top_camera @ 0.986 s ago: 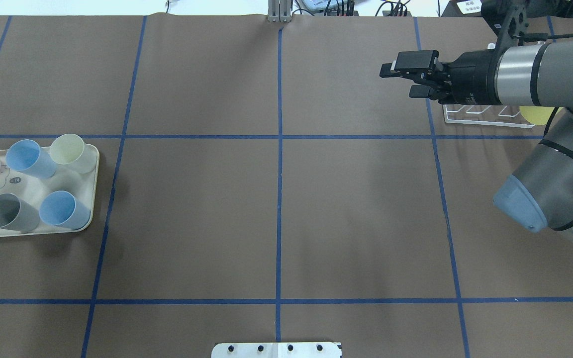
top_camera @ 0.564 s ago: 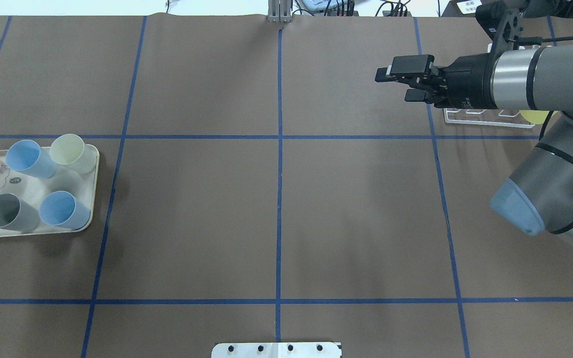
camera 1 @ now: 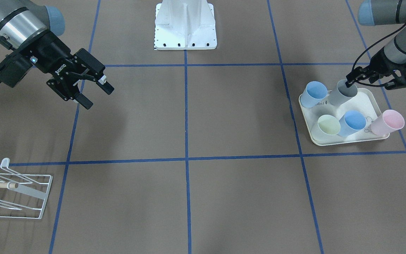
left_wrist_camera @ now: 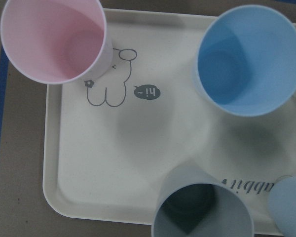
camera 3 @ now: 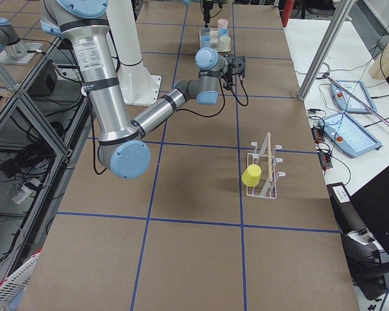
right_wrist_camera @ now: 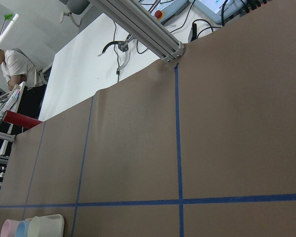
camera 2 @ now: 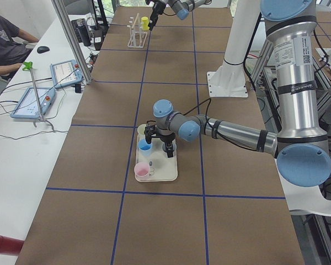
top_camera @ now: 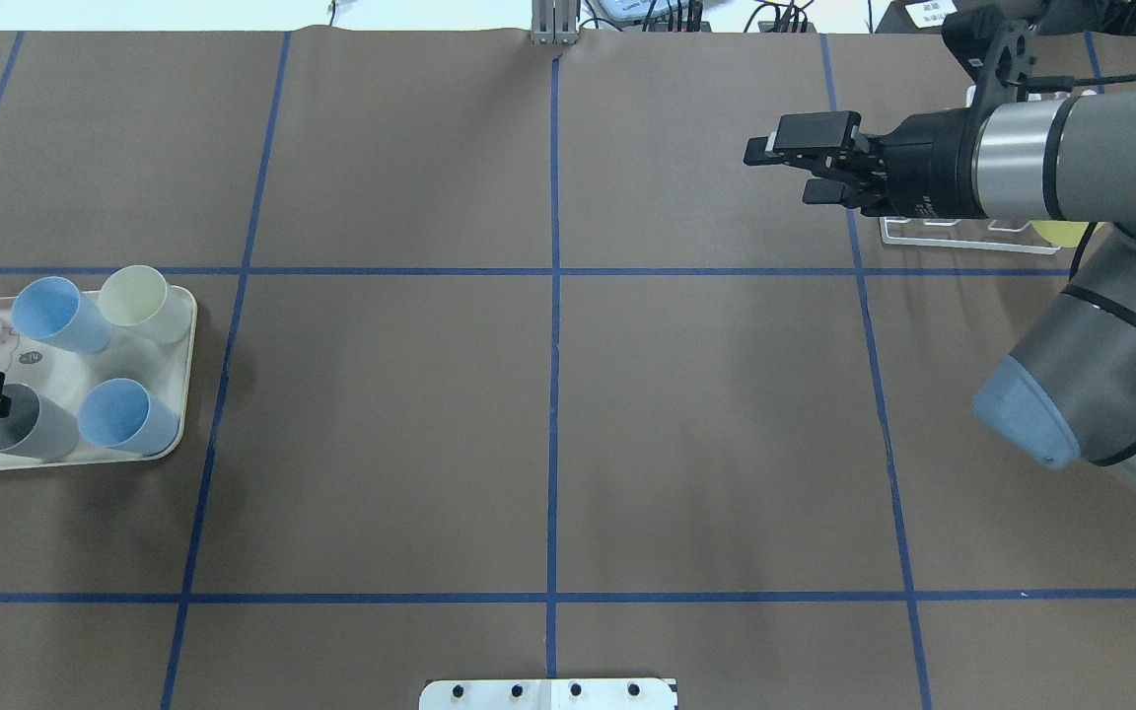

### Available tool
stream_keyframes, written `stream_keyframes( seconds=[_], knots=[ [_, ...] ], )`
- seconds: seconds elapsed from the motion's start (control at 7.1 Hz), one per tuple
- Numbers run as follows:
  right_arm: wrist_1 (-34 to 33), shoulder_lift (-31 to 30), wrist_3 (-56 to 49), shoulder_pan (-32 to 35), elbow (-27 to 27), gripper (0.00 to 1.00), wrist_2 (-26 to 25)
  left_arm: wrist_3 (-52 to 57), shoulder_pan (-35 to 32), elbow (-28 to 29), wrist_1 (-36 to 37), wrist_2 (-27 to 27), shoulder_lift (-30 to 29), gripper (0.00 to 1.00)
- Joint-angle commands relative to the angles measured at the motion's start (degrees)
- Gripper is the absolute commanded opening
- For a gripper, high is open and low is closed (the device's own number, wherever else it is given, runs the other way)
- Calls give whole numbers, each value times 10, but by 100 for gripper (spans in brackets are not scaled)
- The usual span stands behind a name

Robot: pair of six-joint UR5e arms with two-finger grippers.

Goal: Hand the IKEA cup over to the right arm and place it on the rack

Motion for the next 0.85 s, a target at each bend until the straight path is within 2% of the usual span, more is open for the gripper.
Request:
stream_keyframes(
  seconds=[0.0,0.56,0.7],
  knots=[
    [0,0,0,0,0,100,0,1,16,6,0,1,-1,86],
    [0,0,0,0,0,100,0,1,18,31,0,5,-3,65],
    [0,-2,0,0,0,100,1,1,19,34,0,5,-7,63]
  ],
)
